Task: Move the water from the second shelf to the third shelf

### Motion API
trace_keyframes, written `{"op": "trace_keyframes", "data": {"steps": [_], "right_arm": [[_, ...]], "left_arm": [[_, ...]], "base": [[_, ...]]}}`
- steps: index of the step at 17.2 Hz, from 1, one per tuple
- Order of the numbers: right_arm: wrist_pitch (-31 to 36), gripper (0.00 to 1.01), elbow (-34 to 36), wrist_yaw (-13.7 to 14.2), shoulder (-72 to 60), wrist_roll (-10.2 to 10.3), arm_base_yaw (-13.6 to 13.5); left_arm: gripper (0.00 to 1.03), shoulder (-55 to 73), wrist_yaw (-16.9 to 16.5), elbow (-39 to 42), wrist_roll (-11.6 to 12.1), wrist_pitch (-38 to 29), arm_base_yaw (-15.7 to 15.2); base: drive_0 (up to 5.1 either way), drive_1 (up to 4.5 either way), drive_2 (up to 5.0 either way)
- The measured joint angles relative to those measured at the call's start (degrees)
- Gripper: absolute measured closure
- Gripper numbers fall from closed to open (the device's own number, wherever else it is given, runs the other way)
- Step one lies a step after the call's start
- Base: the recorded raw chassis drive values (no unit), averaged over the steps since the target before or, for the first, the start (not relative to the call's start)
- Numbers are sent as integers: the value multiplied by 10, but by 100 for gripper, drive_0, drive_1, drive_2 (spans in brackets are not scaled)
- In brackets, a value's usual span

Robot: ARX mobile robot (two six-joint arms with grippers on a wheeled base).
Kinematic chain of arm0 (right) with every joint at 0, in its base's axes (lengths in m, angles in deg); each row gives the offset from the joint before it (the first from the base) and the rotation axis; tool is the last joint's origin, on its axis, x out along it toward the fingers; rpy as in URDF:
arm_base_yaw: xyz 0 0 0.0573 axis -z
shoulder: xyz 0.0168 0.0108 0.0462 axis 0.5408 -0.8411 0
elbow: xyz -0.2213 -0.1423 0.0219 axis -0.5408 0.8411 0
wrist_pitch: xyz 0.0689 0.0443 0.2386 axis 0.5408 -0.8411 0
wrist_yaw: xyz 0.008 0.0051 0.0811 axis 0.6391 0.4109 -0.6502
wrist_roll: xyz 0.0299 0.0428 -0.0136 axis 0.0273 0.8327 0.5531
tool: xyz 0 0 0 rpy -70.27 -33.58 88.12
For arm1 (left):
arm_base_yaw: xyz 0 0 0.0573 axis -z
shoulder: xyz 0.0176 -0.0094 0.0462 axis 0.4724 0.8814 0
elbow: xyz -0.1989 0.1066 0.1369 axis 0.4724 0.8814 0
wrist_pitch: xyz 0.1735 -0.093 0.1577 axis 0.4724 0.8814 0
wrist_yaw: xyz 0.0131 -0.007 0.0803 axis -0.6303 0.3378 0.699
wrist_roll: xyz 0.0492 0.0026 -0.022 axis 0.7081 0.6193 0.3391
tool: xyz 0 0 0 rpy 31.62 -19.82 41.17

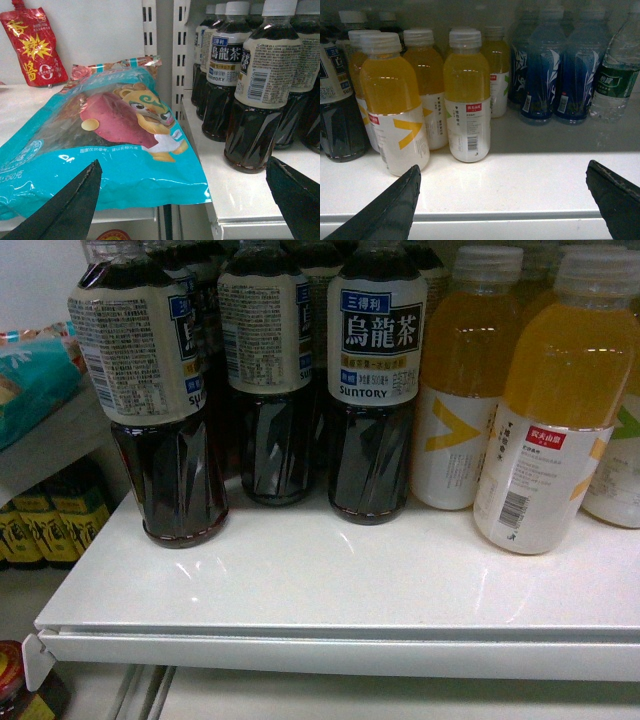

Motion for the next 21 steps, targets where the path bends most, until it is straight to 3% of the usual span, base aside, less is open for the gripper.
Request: {"op": "trace_keyframes", "data": {"steps": [21], "right_arm": [[0, 3, 0, 0, 0, 0, 0]], "left_arm": [[5, 0, 0, 0, 0, 0, 0]], "base": [[0, 0, 0]]}}
